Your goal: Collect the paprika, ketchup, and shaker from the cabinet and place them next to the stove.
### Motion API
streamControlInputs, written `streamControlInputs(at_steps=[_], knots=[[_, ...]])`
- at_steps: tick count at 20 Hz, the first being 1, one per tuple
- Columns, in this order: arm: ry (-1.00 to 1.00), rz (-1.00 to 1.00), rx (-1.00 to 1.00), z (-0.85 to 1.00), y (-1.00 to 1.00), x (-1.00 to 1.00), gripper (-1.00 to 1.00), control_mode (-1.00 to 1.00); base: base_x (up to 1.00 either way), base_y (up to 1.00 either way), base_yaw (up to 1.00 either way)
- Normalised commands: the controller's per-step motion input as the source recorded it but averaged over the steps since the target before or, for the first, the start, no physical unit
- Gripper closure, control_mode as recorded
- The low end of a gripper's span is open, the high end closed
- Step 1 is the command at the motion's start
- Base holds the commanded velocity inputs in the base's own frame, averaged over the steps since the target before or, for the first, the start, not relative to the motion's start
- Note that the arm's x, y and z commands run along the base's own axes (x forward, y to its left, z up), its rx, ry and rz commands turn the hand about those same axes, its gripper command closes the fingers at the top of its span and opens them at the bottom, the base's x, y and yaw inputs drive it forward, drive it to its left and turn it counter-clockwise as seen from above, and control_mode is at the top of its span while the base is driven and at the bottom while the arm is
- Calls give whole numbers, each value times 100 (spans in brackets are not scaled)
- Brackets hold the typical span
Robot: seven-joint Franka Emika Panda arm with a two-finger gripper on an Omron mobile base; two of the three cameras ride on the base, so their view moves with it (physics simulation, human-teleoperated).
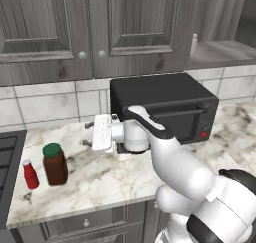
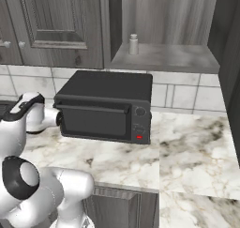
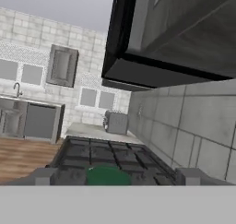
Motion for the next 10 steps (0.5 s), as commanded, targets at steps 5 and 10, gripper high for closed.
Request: streamControlInputs(at_steps=[5, 10], knots=[[0, -18, 0, 87, -82, -18, -100, -100, 0, 0, 0], [0, -20, 0, 99, -87, -18, -100, -100, 0, 0, 0]])
